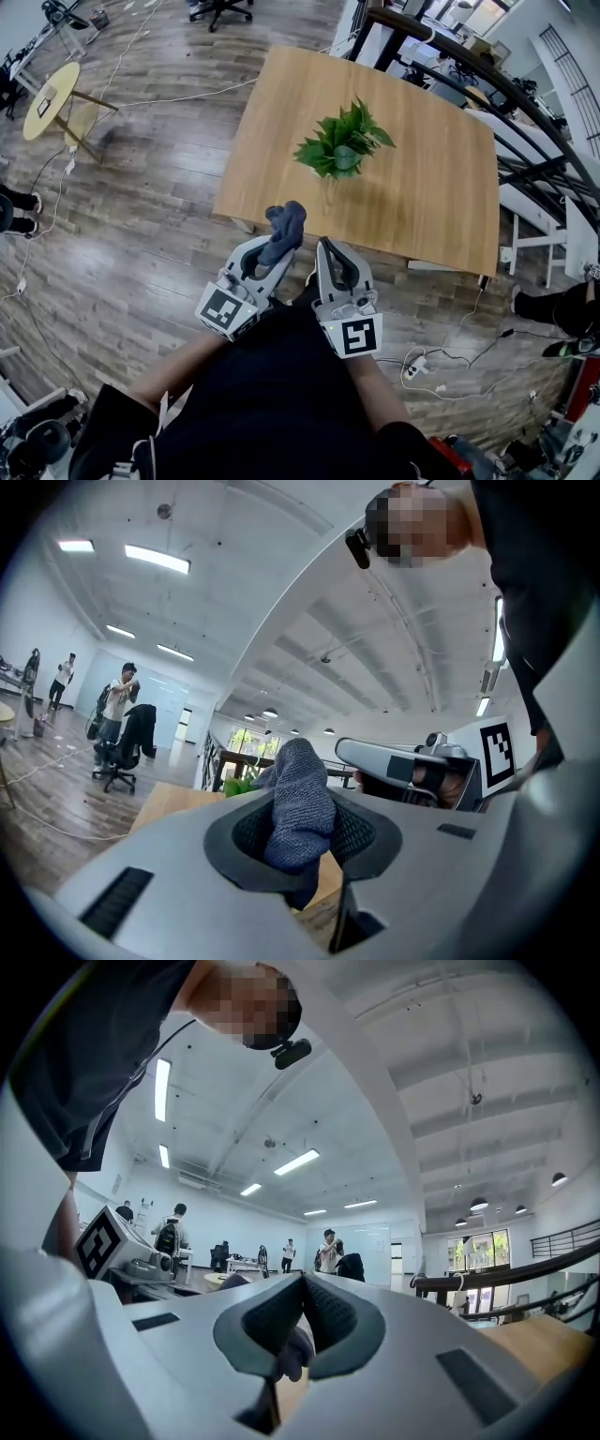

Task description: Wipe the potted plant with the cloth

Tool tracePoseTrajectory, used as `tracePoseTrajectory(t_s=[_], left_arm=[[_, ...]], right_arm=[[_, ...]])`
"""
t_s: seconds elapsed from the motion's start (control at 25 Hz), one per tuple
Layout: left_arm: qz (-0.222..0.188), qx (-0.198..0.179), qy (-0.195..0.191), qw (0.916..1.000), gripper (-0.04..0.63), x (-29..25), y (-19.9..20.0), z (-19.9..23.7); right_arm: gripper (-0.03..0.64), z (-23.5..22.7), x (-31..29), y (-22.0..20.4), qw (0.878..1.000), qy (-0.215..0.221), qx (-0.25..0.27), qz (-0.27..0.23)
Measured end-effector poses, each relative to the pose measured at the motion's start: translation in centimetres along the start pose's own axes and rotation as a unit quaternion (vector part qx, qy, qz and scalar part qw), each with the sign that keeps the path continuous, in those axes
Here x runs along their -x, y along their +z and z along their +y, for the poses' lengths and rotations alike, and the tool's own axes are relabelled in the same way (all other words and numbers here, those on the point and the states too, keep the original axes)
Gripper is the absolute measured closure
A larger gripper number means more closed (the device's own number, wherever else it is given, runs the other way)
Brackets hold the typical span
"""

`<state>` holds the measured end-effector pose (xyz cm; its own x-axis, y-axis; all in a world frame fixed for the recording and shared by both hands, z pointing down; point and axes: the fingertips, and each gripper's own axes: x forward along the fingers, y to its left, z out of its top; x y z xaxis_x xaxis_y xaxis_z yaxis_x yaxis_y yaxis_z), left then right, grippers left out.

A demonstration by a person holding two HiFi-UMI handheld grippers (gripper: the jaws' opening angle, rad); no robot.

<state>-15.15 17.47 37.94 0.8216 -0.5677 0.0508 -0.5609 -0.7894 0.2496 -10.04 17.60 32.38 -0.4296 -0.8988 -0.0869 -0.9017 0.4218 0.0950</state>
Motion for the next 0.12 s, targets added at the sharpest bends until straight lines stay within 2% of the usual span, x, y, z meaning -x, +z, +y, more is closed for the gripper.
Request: tracePoseTrajectory(t_s=[0.12], left_arm=[[-0.001,-0.005,-0.001,1.0000,0.488,0.71,0.44,0.01]], right_arm=[[0.600,0.86,-0.10,0.26,1.000,0.005,0.006,0.001]])
